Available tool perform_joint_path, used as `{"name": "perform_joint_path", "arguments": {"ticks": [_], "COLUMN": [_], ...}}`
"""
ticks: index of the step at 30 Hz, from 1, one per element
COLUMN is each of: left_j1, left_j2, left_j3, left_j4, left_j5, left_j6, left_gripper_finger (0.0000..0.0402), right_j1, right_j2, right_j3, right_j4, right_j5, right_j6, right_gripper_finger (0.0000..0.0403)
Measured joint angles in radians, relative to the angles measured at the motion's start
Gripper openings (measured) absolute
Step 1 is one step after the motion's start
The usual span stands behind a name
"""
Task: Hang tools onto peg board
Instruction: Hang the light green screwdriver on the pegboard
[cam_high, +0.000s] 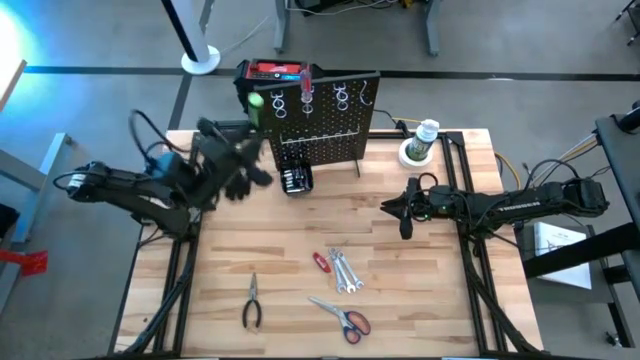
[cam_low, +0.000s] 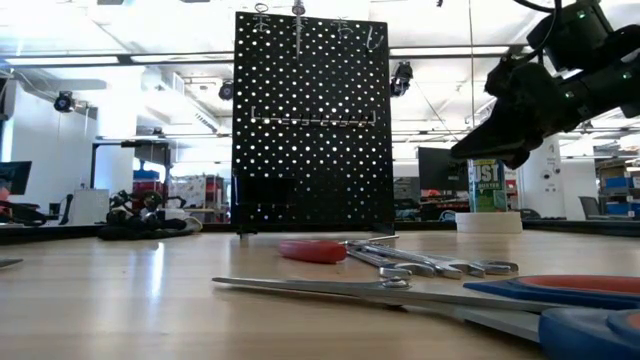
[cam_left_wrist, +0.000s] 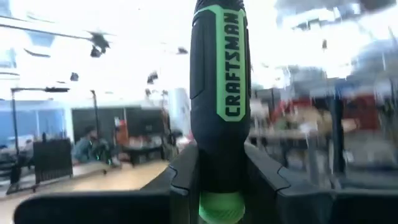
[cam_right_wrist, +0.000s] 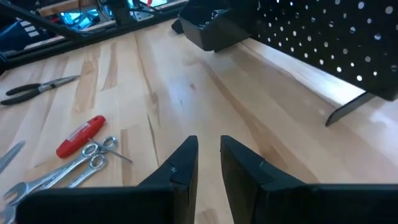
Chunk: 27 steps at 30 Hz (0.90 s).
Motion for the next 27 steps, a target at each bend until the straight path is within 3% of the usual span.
{"name": "perform_joint_path", "arguments": {"ticks": [6, 14, 20, 27], "left_j1": [0.112, 0.294, 0.377, 0.389], "left_j2": [-0.003, 0.004, 0.011, 0.127], "left_j3": [0.000, 0.015, 0.114, 0.277], "left_j4": [0.146, 0.150, 0.046, -0.107], "left_j5": [0.167, 0.299, 0.367, 0.395], "left_j6": [-0.035, -0.190, -0.250, -0.252], "left_gripper_finger": [0.0068, 0.0068, 0.0068, 0.0068], "right_j1": [0.000, 0.000, 0.000, -0.001], "right_j2": [0.000, 0.000, 0.000, 0.000], "right_j3": [0.000, 0.000, 0.000, 0.000], "right_j4": [-0.028, -0.029, -0.030, -0.034], "right_j5": [0.000, 0.000, 0.000, 0.036], "right_j6": [0.015, 0.015, 0.015, 0.015], "right_gripper_finger": [0.0042, 0.0039, 0.0037, 0.0028]}}
